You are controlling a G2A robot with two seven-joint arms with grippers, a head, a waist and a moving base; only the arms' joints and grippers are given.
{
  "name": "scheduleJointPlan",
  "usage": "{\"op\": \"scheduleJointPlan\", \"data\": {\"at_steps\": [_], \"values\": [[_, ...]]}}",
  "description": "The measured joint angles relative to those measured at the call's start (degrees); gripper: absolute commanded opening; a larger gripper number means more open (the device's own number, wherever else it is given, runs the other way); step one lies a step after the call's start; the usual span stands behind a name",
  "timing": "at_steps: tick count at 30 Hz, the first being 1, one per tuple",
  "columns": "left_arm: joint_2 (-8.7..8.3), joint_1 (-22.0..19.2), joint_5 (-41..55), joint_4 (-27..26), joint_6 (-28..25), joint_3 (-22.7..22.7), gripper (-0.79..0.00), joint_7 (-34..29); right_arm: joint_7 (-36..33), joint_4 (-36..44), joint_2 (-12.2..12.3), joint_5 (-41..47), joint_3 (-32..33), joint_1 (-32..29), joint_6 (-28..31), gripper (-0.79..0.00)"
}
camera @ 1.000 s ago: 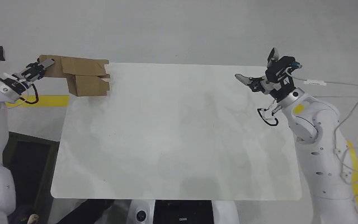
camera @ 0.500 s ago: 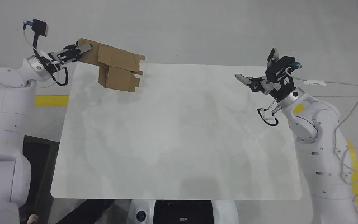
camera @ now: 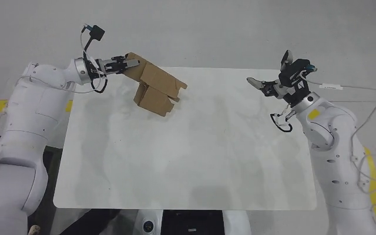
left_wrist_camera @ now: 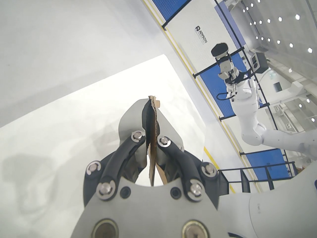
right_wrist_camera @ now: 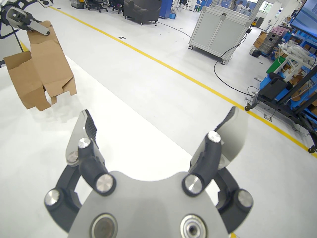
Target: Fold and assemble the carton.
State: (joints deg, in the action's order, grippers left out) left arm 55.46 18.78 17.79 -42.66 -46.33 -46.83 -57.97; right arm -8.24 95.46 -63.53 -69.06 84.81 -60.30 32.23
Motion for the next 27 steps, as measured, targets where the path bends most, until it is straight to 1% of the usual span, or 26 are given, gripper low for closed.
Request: {"op": "scheduleJointPlan", "data": {"at_steps": [4, 7, 10, 13, 20, 27], "values": [[0.01, 0.45, 1.66, -1.99, -0.31, 3.50, -0.785, 0.31, 0.00, 0.00, 0.00, 0.00, 0.00, 0.00, 0.00, 0.000], [-0.38, 0.80, 3.29, -4.18, -0.43, 5.94, -0.785, 0.43, -0.02, -0.06, -0.02, 0.26, -0.13, -0.19, -0.04, 0.000], [-0.97, 0.89, 4.58, -6.05, -0.55, 7.60, -0.785, 0.55, -1.26, -0.92, -0.14, 3.40, -1.33, -0.49, 1.44, 0.000], [-1.85, 0.80, 5.65, -8.48, -0.84, 9.27, -0.785, 0.83, -4.24, -3.15, -0.36, 8.84, -3.72, 1.30, 5.17, 0.000], [-4.23, 0.23, 5.32, -13.18, -3.41, 13.58, -0.785, 3.39, -13.11, -12.58, -1.46, 25.95, -12.29, 9.57, 14.43, 0.000], [-6.20, -0.77, 5.23, -16.47, -6.31, 18.43, -0.785, 6.29, -22.82, -20.79, -2.67, 42.92, -20.92, 16.41, 20.45, 0.000]]}}
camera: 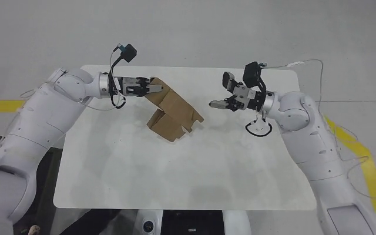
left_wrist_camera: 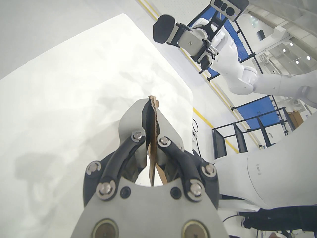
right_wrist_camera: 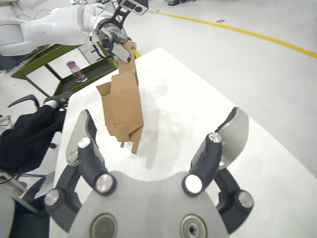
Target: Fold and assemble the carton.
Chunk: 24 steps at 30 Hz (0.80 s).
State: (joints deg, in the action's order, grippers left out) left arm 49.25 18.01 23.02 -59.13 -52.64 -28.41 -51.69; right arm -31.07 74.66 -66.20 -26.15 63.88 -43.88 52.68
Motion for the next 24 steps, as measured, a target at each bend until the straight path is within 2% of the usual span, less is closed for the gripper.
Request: {"op": "scheduleJointPlan", "data": {"at_steps": [8, 16, 24], "values": [[-2.34, -2.86, -1.60, -4.52, -4.83, 6.90, -0.785, 4.82, -8.70, -7.92, -1.76, 15.06, -8.99, 6.30, 2.29, 0.000], [-3.80, -6.30, 0.43, -7.16, -5.36, 11.77, -0.785, 5.39, -12.74, -13.49, -4.18, 19.97, -16.95, 11.60, 4.44, 0.000], [-4.27, -8.11, 1.76, -8.21, -5.36, 14.18, -0.785, 5.39, -11.89, -16.75, -6.62, 20.11, -22.30, 14.75, 5.32, 0.000]]}}
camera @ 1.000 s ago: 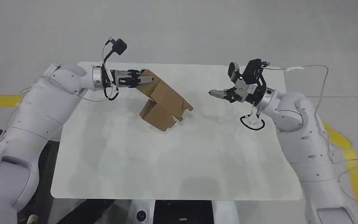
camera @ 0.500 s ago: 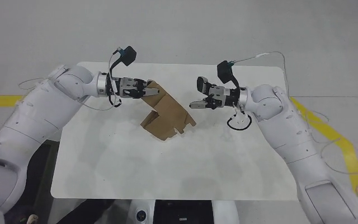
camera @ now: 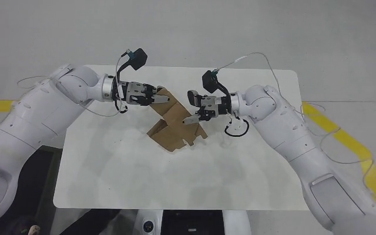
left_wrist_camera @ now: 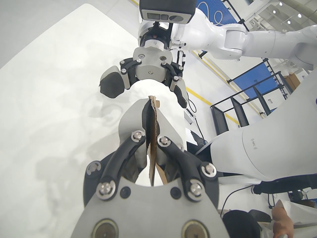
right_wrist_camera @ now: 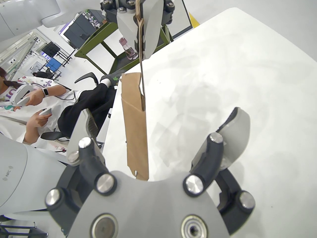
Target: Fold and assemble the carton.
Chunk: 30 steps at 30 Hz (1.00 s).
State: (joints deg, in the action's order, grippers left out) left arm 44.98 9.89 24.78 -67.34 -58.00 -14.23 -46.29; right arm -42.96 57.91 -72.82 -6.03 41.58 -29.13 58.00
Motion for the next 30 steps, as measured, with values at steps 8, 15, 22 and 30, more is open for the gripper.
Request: {"op": "scheduleJointPlan", "data": {"at_steps": [8, 15, 22, 30], "values": [[-0.21, -0.91, 0.97, -0.09, 0.00, 1.20, -0.785, 0.00, 0.88, -1.07, -1.68, -0.32, -3.48, 0.95, 0.00, -0.529], [-0.38, -1.23, 0.79, -0.33, 0.00, 1.74, -0.785, 0.01, -1.05, -1.88, -2.40, 1.91, -5.52, 1.77, 0.00, -0.730], [-0.52, -1.45, 0.68, -0.73, 0.00, 2.16, -0.459, 0.01, -2.17, -2.63, -2.62, 4.09, -6.10, 2.33, 0.00, -0.785], [-0.84, -1.29, 3.36, -0.99, 0.00, 1.53, 0.000, 0.00, -2.86, -2.66, -2.47, 6.94, -5.74, 2.14, 0.00, -0.785]]}}
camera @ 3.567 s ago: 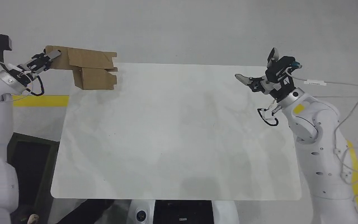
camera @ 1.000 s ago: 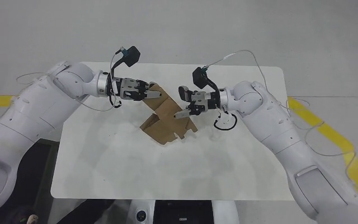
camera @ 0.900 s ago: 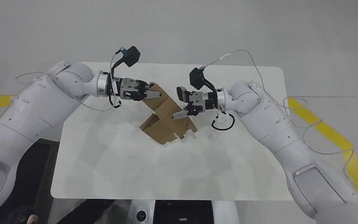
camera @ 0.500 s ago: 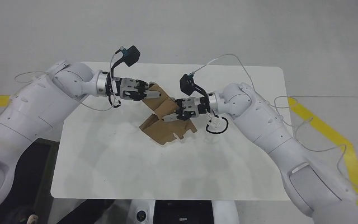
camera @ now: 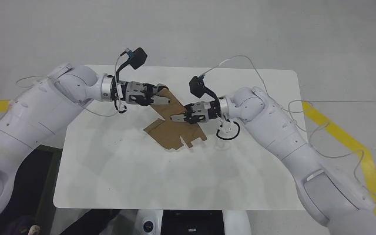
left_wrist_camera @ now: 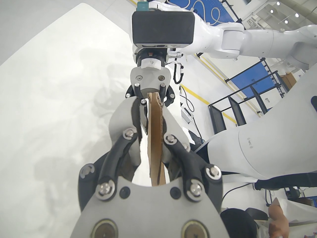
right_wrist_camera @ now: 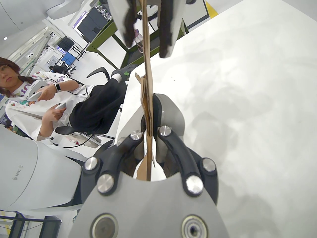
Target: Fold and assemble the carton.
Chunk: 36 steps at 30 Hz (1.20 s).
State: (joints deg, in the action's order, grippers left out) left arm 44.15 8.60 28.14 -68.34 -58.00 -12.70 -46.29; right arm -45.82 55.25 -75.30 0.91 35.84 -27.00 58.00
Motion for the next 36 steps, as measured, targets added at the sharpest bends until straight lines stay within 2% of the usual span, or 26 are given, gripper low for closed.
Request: {"op": "scheduleJointPlan", "data": {"at_steps": [7, 16, 21, 25, 30, 36], "values": [[-0.60, 0.73, 4.74, 3.09, 0.00, -4.40, 0.000, 0.01, 3.32, -0.51, 0.20, 2.38, 2.17, -0.79, 0.00, -0.785], [-0.62, 5.91, 1.85, 5.30, 0.00, -13.95, 0.000, 2.75, 14.48, -0.13, 0.87, -0.47, 8.13, -3.16, 0.00, -0.785], [-0.47, 9.96, -5.64, 3.14, 0.00, -18.78, 0.000, 6.63, 22.84, 0.92, 0.66, -3.11, 10.66, -5.13, 0.00, -0.785], [-0.34, 13.38, -8.03, 0.48, 0.00, -21.51, 0.000, 7.76, 28.75, 1.48, 0.13, -5.44, 11.65, -6.29, 0.00, -0.785], [-0.21, 16.88, -8.68, -2.05, 0.00, -24.51, 0.000, 6.18, 34.61, 2.14, -0.66, -7.25, 12.30, -7.04, 0.00, -0.785], [0.33, 19.40, -5.81, -3.74, 0.00, -26.70, 0.000, 1.05, 37.58, 3.07, -1.44, -7.55, 12.33, -7.10, 0.00, -0.785]]}}
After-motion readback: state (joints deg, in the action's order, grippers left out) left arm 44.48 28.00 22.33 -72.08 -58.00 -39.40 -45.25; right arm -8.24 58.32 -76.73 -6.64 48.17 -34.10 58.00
